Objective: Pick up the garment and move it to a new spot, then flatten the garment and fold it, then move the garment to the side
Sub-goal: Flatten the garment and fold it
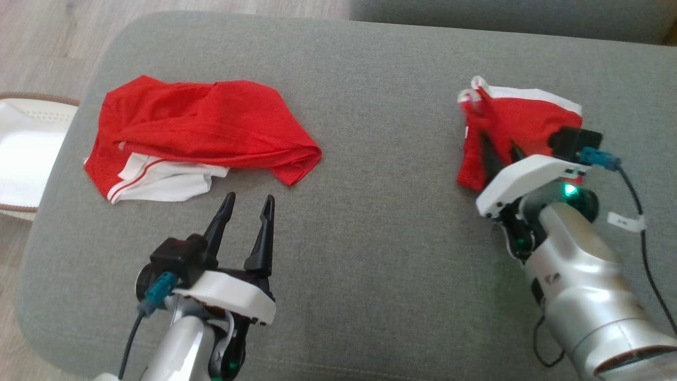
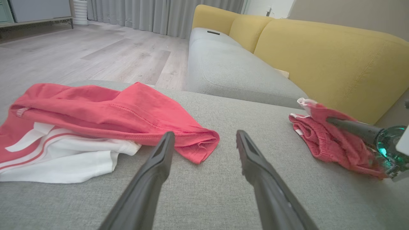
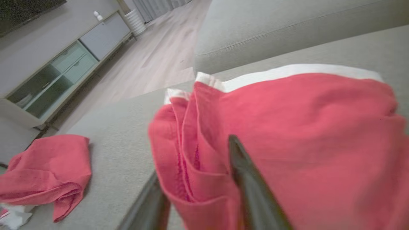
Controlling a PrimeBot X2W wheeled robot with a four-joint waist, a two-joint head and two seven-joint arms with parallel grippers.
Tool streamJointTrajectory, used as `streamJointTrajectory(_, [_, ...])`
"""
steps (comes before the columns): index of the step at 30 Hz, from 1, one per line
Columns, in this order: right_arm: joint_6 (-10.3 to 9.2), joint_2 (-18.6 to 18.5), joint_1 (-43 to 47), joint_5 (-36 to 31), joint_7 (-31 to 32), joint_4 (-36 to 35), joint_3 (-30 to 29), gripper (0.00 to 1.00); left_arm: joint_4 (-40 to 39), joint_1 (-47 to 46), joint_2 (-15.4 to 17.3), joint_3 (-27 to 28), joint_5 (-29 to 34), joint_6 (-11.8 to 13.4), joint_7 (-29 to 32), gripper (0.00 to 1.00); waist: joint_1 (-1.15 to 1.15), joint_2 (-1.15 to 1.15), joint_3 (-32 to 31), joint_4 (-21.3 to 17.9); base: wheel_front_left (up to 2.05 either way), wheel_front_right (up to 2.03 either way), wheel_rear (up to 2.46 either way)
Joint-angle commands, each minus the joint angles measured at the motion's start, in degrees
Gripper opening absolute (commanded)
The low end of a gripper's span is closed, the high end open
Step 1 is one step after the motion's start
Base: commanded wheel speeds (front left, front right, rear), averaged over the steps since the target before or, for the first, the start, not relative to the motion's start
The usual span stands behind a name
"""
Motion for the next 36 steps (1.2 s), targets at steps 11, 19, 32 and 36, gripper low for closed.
streamJointTrajectory(11, [-0.04,1.3,5.95,20.69,8.3,-16.71,20.41,1.0,-0.93,-0.9,0.41,3.43,0.37,-0.22,-0.3,1.0,0.0,0.0,-3.03,-3.1,0.0,0.0,0.0])
streamJointTrajectory(19, [-0.04,1.28,4.33,21.45,3.58,-17.65,21.73,1.0,-1.56,0.67,0.41,4.95,0.68,-0.31,-0.3,1.0,0.0,0.0,-4.96,-6.31,0.0,0.0,0.0])
streamJointTrajectory(32, [-0.04,-10.26,5.76,-0.65,-7.17,-19.74,9.28,1.0,-6.56,0.5,0.41,7.17,0.4,-0.31,-0.3,1.0,0.0,0.0,-6.18,-11.59,0.0,0.0,0.0])
streamJointTrajectory(36, [-0.04,-9.23,12.32,-12.36,-7.22,-28.69,-3.51,1.0,-7.81,-0.15,0.41,7.65,0.51,-0.45,-0.3,1.0,0.0,0.0,-5.64,-12.89,0.0,0.0,0.0])
